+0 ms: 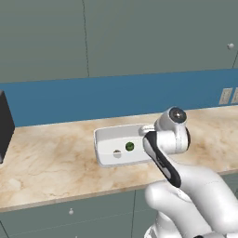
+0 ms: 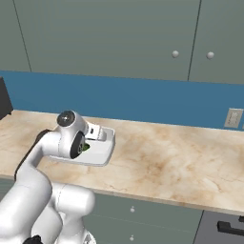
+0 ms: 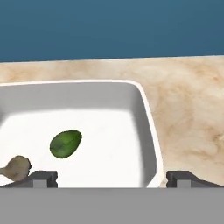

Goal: Take the avocado and garlic out of the freezer and place them in the tupperware container on the counter. Then put the tupperware containing the vegetables back in the freezer.

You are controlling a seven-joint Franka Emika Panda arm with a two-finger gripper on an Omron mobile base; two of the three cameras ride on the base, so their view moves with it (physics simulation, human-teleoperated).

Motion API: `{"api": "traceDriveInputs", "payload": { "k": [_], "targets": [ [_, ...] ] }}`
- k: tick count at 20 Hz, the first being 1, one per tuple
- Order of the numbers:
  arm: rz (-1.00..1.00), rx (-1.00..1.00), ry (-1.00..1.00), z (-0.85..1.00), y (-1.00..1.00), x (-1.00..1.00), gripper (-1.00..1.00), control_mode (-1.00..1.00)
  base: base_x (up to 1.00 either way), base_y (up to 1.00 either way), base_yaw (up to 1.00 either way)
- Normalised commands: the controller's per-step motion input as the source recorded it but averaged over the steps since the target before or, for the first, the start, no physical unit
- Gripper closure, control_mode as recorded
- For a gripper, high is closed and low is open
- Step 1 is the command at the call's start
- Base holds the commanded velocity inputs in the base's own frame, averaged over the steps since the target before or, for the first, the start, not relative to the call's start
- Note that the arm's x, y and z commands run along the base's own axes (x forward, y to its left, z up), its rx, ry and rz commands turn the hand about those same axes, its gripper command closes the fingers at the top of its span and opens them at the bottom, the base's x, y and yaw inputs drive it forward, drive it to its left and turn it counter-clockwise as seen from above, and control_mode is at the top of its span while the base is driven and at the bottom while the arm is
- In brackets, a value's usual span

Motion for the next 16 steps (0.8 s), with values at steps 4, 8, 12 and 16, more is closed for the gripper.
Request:
{"api": "traceDriveInputs", "payload": {
  "k": [4, 8, 12, 16],
  "targets": [
    [0.0, 0.0, 0.0, 0.13, -0.52, 0.0, -1.0, -1.0, 0.0, 0.0, 0.0],
    [0.0, 0.0, 0.06, 0.0, -0.47, 0.0, -1.0, -1.0, 0.0, 0.0, 0.0],
    [0.0, 0.01, 0.12, -0.11, -0.34, 0.06, -1.0, -1.0, 0.0, 0.0, 0.0],
    [0.0, 0.01, 0.16, -0.17, -0.11, 0.31, -1.0, -1.0, 0.0, 0.0, 0.0]
  ]
}}
